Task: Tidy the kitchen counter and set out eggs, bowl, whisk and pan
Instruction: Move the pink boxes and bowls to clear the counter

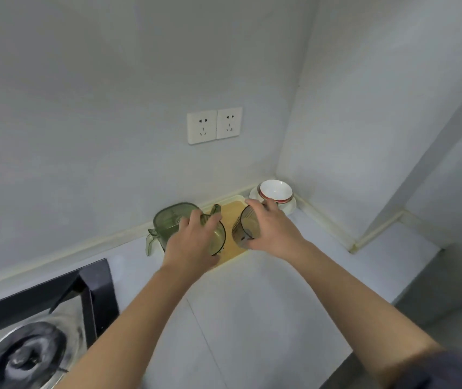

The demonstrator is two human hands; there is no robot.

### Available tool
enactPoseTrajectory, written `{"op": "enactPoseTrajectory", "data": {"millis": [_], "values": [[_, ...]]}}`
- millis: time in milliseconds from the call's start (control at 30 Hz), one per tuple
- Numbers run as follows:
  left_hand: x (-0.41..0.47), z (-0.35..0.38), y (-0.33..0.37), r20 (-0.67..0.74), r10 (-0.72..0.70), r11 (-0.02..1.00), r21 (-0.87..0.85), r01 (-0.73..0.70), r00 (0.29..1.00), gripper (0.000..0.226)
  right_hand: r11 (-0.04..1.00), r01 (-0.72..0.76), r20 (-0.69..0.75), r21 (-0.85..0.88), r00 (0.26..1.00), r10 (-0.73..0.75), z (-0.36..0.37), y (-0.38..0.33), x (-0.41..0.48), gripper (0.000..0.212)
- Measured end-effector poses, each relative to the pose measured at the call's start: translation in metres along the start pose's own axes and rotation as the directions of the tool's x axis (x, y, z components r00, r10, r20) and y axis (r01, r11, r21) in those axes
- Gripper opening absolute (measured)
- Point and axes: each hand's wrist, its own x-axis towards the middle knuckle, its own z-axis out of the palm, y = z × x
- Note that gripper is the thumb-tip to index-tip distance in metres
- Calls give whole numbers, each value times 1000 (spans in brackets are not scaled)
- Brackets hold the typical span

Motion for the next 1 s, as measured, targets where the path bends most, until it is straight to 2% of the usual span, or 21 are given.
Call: {"op": "enactPoseTrajectory", "data": {"millis": [333,500,600,833,1000], "values": [[146,37,6,67,14,1000,18,-15,998,81,995,16,108,-102,994,-5,0,58,123,91],[199,67,-2,144,-2,1000,-15,4,990,91,984,26,167,-174,986,3,23,84,173,88],[219,85,-6,223,-21,1000,-12,24,975,100,978,56,220,-202,976,-10,41,92,197,86],[239,111,-28,324,-19,1000,15,15,946,90,971,136,300,-198,951,-72,74,94,233,84],[251,125,-42,377,-4,1000,-25,14,926,99,971,162,334,-178,938,-96,89,99,249,84]]}}
